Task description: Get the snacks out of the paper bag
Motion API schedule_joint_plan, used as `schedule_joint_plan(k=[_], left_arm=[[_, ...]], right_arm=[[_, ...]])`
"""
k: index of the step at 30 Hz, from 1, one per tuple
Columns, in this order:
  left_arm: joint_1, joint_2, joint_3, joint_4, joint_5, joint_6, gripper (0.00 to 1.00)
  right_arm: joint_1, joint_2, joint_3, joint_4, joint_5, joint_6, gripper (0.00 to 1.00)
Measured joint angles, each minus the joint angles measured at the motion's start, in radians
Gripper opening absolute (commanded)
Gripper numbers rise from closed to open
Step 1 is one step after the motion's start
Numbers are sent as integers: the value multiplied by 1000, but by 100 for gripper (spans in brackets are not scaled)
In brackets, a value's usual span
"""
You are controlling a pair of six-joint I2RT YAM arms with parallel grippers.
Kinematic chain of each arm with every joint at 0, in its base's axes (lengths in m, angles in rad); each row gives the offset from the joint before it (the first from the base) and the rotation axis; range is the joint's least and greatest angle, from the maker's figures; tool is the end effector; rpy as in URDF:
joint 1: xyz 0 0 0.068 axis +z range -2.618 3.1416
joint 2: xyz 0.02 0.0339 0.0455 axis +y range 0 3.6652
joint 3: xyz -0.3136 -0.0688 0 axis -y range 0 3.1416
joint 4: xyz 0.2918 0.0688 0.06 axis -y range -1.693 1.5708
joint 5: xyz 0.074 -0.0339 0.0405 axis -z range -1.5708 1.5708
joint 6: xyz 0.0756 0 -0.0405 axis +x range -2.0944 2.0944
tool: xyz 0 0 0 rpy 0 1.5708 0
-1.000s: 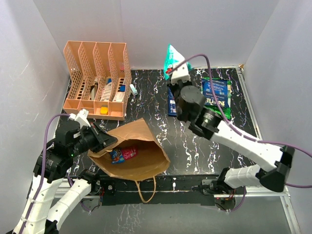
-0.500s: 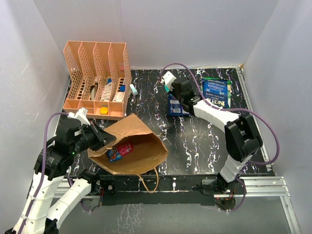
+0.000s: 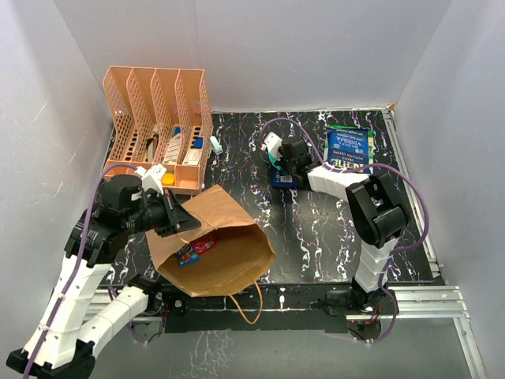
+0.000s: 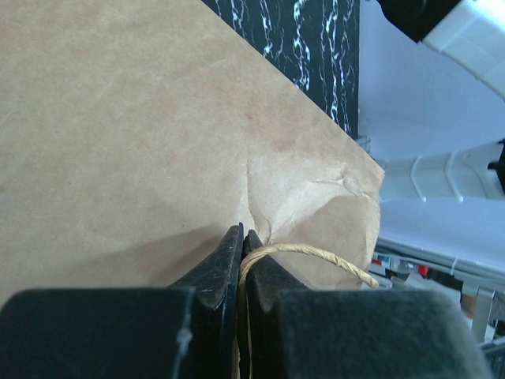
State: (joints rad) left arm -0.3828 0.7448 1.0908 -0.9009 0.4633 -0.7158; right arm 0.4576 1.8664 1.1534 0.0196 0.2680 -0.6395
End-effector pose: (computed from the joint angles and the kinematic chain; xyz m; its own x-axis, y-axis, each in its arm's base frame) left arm 0.1395 -0.0926 0.4069 -0.8193 -0.3030 -0.4868 0.1973 0.6482 -0.7354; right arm 0.4433 0.1960 0.1741 -0.3149 -0.7966 -0.5161 -0.5374 0.5978 -0.5948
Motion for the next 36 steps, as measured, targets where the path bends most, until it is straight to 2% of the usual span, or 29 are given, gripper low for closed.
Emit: schedule_joint_plan(k=[3,13,15,19,21,23,29,36], left_arm=[[0,-21,-12,-19,24,14,0],[0,-122,-45,-71,23,14,0],[0,-135,-48,-74,18,9,0],[0,-163,-61,-73,4,-2,0],[0,-176,-66,-72,-6,-3,0],[0,-193,-78,-72,-14,-8,0],[0,-267,-117,-64,-31,-42,0],[0,-306,-178,-22,-24,-82,0]], right_arm=[[0,5,-15,29,17,20,9],[0,3,-71,25,-23,129,40],[0,-9,-71,-3,-43,162,50],[0,-73,-63,-105,-78,224,58],[0,-135,-61,-142,-90,248,66],[0,-213,-61,-174,-112,272,70],[0,-522,-106,-234,-222,391,70],[35,-863,-354,-277,-473,673,72]])
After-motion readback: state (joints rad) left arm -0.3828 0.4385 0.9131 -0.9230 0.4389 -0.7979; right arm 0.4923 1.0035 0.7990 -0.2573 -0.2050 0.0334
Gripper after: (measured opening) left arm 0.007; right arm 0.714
